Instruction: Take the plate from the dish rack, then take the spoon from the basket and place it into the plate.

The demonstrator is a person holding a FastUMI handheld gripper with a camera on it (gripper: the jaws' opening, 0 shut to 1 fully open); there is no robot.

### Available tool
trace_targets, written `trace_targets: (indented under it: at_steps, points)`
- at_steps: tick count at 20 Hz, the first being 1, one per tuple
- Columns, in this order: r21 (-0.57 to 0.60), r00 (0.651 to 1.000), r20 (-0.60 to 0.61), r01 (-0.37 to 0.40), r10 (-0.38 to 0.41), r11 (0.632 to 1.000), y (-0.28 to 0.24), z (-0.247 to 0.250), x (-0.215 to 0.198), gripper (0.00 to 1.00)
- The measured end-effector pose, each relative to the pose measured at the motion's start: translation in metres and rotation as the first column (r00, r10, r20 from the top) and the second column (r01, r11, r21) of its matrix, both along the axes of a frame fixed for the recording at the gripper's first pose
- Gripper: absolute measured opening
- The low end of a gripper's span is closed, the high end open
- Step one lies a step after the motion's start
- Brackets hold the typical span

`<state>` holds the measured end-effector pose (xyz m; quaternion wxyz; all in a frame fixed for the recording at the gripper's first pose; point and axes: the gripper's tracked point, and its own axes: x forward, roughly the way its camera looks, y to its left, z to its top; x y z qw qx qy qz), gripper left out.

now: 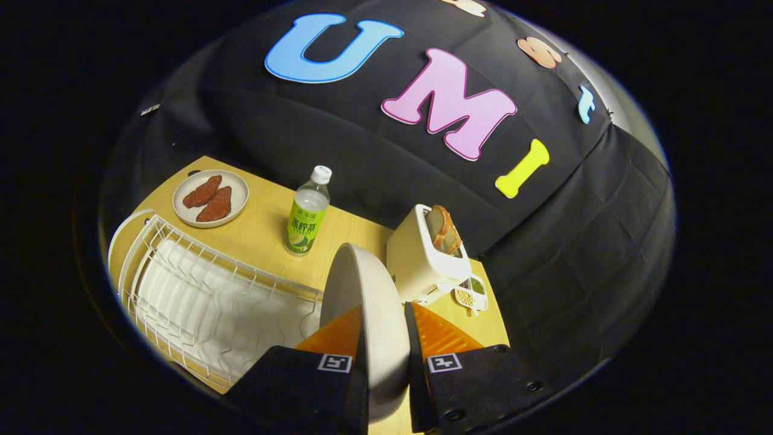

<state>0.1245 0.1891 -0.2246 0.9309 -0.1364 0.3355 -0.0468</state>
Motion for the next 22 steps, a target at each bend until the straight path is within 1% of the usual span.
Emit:
trace_targets:
  at_steps: [4, 8, 9, 12, 15, 20, 22]
  points:
    - [0.000, 0.996, 0.091, 0.002, -0.002, 1.000, -0.007, 0.031, 0.007, 0.30]
    - [-0.070, 0.976, 0.220, 0.011, 0.004, 0.998, -0.028, 0.071, 0.014, 0.30]
    - [-0.072, 0.971, 0.240, 0.012, 0.005, 0.997, -0.030, 0.077, 0.013, 0.30]
    - [0.005, 0.971, 0.238, 0.031, -0.032, 0.999, -0.045, 0.079, 0.004, 0.29]
    - [0.093, 0.968, 0.240, 0.046, -0.067, 0.995, -0.072, 0.084, -0.009, 0.29]
    - [0.248, 0.969, 0.223, 0.048, -0.106, 0.968, -0.122, 0.086, -0.052, 0.29]
    - [0.283, 0.971, 0.213, 0.048, -0.112, 0.958, -0.144, 0.084, -0.072, 0.29]
